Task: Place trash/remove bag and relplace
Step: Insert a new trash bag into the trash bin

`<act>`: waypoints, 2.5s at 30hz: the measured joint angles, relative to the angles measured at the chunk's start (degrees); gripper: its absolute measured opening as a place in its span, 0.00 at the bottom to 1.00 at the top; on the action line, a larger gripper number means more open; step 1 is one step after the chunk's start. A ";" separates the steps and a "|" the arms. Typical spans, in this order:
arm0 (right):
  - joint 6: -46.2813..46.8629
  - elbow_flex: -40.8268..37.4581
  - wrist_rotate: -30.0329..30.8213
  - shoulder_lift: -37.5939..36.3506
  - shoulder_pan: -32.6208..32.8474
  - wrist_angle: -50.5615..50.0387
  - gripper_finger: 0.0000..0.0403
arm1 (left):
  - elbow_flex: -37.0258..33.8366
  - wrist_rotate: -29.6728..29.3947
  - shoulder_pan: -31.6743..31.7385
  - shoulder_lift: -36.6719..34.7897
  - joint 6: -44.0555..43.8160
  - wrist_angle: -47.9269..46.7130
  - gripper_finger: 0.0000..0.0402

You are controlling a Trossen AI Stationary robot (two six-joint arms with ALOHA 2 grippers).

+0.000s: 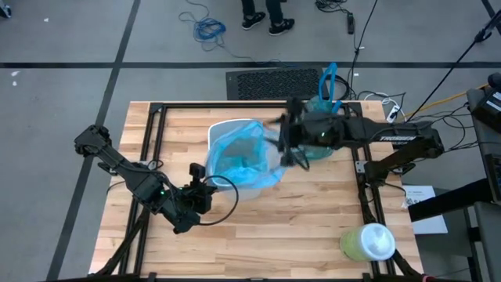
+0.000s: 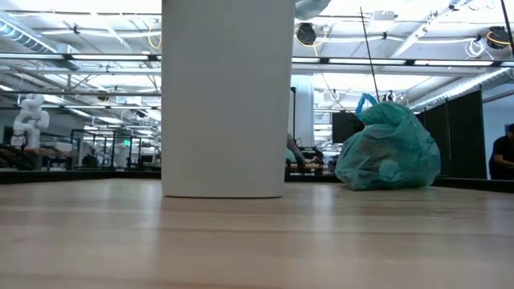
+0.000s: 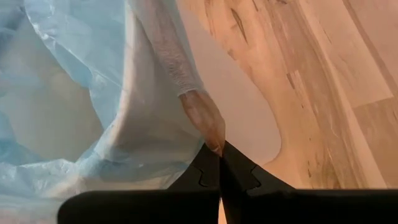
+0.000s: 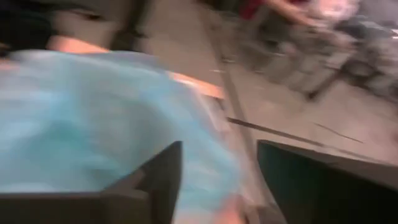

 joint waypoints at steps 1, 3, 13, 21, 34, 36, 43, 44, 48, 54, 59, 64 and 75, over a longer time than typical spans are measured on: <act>0.66 0.00 -2.05 0.45 0.72 -0.63 0.45 | 0.00 0.06 0.00 0.00 0.02 0.00 0.00; 2.00 -0.02 -4.37 1.18 2.33 -2.41 0.32 | 0.00 0.08 0.00 0.00 0.02 0.00 0.00; 6.67 -0.02 -5.43 2.39 11.46 -3.59 0.03 | 0.00 0.08 0.00 0.00 -1.57 -0.06 0.00; 10.42 -0.02 -5.05 4.90 16.33 -7.69 0.00 | 0.00 0.03 0.04 0.00 -1.65 -0.05 0.00; 10.82 -0.34 -0.43 9.39 17.09 -10.84 0.00 | 0.28 0.01 -0.12 -0.57 -4.60 -0.18 0.00; 10.83 -0.33 -0.43 9.39 16.71 -10.93 0.00 | 0.28 0.34 -0.12 -0.57 -4.58 -0.38 0.00; 10.74 -0.33 -0.41 9.39 16.66 -11.15 0.00 | 0.94 1.50 -1.00 -0.74 -5.65 -0.78 0.10; 10.74 -0.33 -0.41 9.39 16.66 -11.17 0.00 | 1.51 1.83 -1.24 -0.78 -6.09 -0.74 0.12; 10.53 -0.33 -0.44 9.39 16.40 -11.25 0.00 | 3.55 3.27 -2.28 -0.83 -8.38 -2.25 0.21; 10.61 -0.33 -0.38 9.36 16.36 -11.35 0.00 | 7.27 3.36 -4.45 -0.83 -16.19 -9.60 0.26; 10.66 -0.33 -0.41 9.36 16.36 -11.37 0.00 | 10.67 4.71 -6.50 -0.83 -23.54 -15.05 0.26; 10.66 -0.31 -0.43 9.36 16.25 -11.35 0.00 | 14.95 -4.10 -6.88 -0.87 -23.38 -17.42 0.26; 9.66 -0.28 -0.48 9.36 15.98 -11.32 0.00 | 14.34 -11.13 8.48 -4.73 -13.94 -11.05 0.06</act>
